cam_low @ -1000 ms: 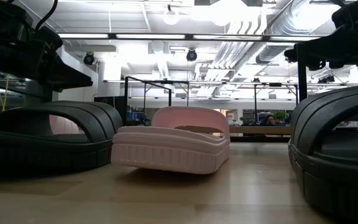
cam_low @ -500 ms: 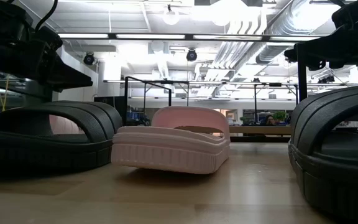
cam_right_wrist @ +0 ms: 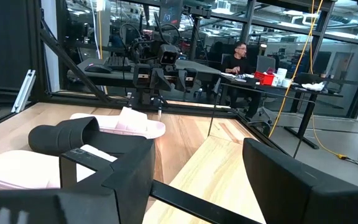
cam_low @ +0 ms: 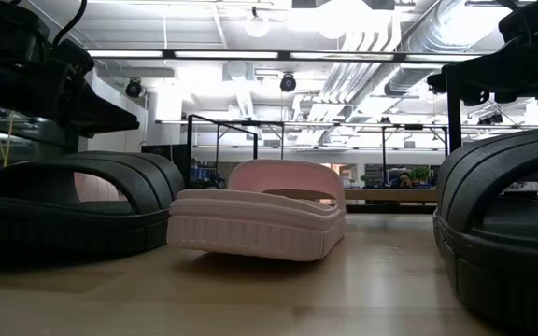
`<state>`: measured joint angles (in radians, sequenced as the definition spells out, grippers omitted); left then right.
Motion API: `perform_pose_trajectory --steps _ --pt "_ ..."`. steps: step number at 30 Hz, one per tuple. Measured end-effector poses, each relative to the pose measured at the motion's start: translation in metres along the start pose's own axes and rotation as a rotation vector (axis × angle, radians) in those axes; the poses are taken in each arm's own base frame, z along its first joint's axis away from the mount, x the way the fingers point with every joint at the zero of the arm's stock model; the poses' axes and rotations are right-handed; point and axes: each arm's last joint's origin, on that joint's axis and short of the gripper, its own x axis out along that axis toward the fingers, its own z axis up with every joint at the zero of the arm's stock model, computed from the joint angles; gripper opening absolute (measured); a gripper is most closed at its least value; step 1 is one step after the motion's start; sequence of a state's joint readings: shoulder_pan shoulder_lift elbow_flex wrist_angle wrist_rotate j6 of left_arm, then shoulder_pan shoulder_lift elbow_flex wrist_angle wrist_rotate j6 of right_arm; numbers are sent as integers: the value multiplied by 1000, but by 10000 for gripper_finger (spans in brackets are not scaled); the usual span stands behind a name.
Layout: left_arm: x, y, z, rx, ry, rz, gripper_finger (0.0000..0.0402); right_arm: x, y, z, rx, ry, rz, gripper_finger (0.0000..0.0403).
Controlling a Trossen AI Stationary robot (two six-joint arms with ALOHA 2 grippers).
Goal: Pick and place slides into the shelf
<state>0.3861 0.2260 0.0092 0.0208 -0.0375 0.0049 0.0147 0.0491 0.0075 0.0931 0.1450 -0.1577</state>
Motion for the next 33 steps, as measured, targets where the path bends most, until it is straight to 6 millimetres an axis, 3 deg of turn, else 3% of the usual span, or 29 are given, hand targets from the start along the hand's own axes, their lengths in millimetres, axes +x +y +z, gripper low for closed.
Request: perform_pose_trajectory --steps 33 --pt "0 0 0 16 1 0 168 0 0 0 -1 0 -1 233"
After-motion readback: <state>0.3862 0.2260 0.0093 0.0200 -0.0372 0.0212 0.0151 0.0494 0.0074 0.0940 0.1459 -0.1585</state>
